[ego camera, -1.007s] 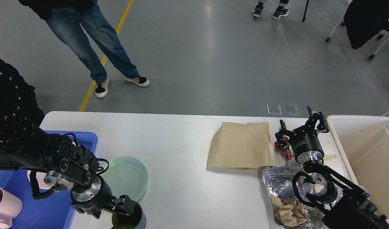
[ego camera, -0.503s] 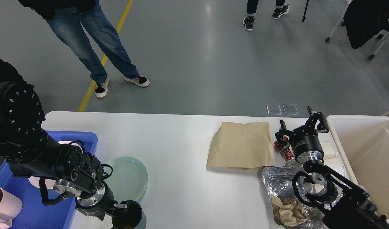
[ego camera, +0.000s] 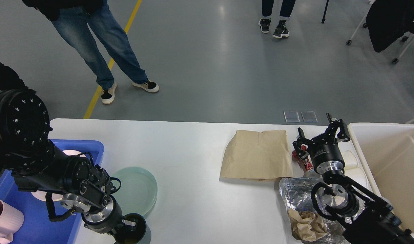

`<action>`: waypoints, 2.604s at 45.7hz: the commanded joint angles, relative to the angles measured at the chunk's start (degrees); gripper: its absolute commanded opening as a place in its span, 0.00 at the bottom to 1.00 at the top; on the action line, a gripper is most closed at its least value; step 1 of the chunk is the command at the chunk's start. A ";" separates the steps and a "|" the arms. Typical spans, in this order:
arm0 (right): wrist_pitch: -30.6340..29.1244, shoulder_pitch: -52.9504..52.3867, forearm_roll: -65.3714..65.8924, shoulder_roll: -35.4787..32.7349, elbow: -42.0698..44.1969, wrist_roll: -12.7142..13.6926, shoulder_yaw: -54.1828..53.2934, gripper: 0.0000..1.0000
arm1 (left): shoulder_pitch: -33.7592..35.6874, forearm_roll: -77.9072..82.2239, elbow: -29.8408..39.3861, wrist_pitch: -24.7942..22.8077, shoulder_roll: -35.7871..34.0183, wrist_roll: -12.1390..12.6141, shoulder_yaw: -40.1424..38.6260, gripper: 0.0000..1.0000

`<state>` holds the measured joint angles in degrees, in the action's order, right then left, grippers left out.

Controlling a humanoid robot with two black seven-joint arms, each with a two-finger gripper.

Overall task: Tidy desktop
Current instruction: 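Lower the left gripper onto the dark olive mug and grasp it, then lift the olive mug and set it in the blue tray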

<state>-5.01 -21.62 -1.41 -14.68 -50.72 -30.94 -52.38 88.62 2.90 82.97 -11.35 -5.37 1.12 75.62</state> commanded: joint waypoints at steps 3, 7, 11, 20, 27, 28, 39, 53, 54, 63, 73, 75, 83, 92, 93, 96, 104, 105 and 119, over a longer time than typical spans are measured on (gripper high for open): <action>0.00 0.00 0.00 0.00 0.01 0.00 0.00 1.00 | -0.03 0.00 0.09 -0.17 0.10 0.02 -0.04 0.00; 0.00 0.00 0.00 0.00 0.01 0.00 0.00 1.00 | 0.76 0.17 0.44 -0.69 -0.17 0.02 0.05 0.00; 0.00 0.00 0.00 0.00 0.01 0.00 0.00 1.00 | 2.60 0.26 1.75 -1.74 -1.05 0.02 0.23 0.00; 0.00 0.00 0.00 0.00 0.01 0.00 0.00 1.00 | 10.24 0.26 5.97 -6.84 -2.89 -0.24 1.45 0.00; 0.00 0.00 0.00 0.00 0.09 0.00 0.00 1.00 | 19.73 0.44 9.58 -13.60 -6.05 -1.03 2.77 0.00; 0.00 0.00 0.00 0.00 0.09 0.00 0.00 1.00 | 21.31 0.44 10.02 -15.18 -6.32 -1.03 2.78 0.00; 0.00 -0.09 0.00 0.00 0.09 0.00 0.00 1.00 | 46.44 0.44 17.84 -28.45 -6.94 -4.37 6.90 0.00; 0.00 -0.09 0.00 0.00 0.09 0.00 0.00 1.00 | 63.34 0.35 17.84 -40.33 -6.41 -8.15 9.45 0.00; 0.00 -0.09 0.00 0.00 0.09 0.00 0.00 1.00 | 63.25 0.35 17.84 -40.33 -6.41 -8.15 9.54 0.00; 0.00 0.00 0.00 0.00 0.01 0.00 0.00 1.00 | 62.03 0.44 16.97 -39.46 -9.13 -7.97 12.70 0.00; 0.00 0.00 0.00 0.00 0.01 0.00 0.00 1.00 | 54.91 4.56 12.93 -37.78 -18.70 -7.27 15.60 0.00; 0.00 0.00 0.00 0.00 0.01 0.00 0.00 1.00 | 53.33 6.32 11.70 -37.78 -21.16 -7.27 15.96 0.00; 0.09 0.00 0.00 0.00 0.01 0.00 0.00 1.00 | 40.33 15.37 5.20 -35.24 -31.71 -7.01 13.68 0.00; 0.00 0.00 0.00 0.00 0.01 0.00 0.00 1.00 | 23.72 20.47 -2.80 -33.48 -38.48 -5.60 6.82 0.00; 0.00 0.00 0.00 0.00 0.01 0.00 0.00 1.00 | 21.27 21.00 -4.38 -33.22 -39.53 -5.51 5.95 0.00; 0.00 0.00 0.00 0.00 0.01 0.00 0.00 1.00 | 16.43 21.79 -7.37 -32.34 -40.77 -5.51 3.40 0.00; 0.00 0.00 0.00 0.00 0.01 0.00 0.00 1.00 | 3.94 24.78 -11.95 -27.24 -41.12 -5.16 -4.16 0.00; 0.00 0.00 0.00 0.00 0.01 0.00 0.00 1.00 | 2.97 24.87 -12.30 -26.63 -41.13 -5.08 -4.60 0.00; 0.00 0.00 0.00 0.00 0.01 0.00 0.00 1.00 | -4.33 23.82 -18.10 -22.05 -41.48 -6.13 -6.19 0.00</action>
<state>-5.01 -21.62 -1.41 -14.68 -50.70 -30.94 -52.38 87.05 27.02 66.82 -34.25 -46.78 -4.67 70.44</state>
